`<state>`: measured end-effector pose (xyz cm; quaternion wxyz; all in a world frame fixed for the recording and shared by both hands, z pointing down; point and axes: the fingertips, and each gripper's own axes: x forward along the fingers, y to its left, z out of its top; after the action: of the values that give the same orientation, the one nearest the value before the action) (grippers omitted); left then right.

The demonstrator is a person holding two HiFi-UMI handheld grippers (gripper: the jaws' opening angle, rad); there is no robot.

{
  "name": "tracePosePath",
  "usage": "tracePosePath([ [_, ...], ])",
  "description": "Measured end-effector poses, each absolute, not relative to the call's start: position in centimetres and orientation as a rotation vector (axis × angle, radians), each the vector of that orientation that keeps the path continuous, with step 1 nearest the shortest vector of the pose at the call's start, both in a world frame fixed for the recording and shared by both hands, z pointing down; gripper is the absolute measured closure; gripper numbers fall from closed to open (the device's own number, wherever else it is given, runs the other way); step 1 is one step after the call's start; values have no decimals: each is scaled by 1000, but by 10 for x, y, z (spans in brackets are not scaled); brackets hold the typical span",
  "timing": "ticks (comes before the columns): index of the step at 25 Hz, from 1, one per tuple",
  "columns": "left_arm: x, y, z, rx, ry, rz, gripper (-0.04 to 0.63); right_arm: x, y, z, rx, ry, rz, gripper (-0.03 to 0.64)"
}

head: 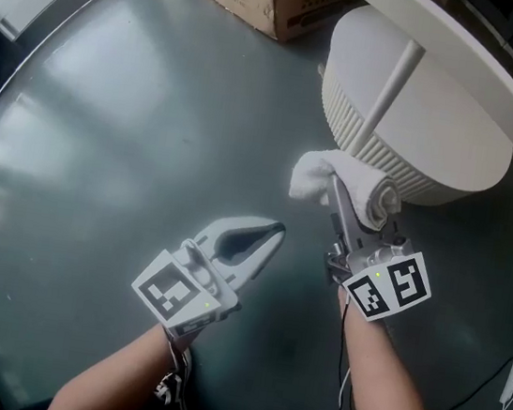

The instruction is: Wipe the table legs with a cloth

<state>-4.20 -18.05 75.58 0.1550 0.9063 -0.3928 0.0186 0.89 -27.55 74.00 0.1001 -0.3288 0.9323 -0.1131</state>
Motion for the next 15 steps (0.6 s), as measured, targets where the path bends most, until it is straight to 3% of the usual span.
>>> tracePosePath([
  [5, -34, -179, 762, 2602, -1096, 63, 591, 12, -277, 806, -981, 2808, -493, 538],
  [10, -40, -178, 764, 2593, -1109, 58, 591, 12, -278, 813, -955, 2755, -536, 537],
  [15, -32, -171, 758, 2603, -1080, 76, 591, 16, -272, 858, -1057, 2751, -801, 537],
])
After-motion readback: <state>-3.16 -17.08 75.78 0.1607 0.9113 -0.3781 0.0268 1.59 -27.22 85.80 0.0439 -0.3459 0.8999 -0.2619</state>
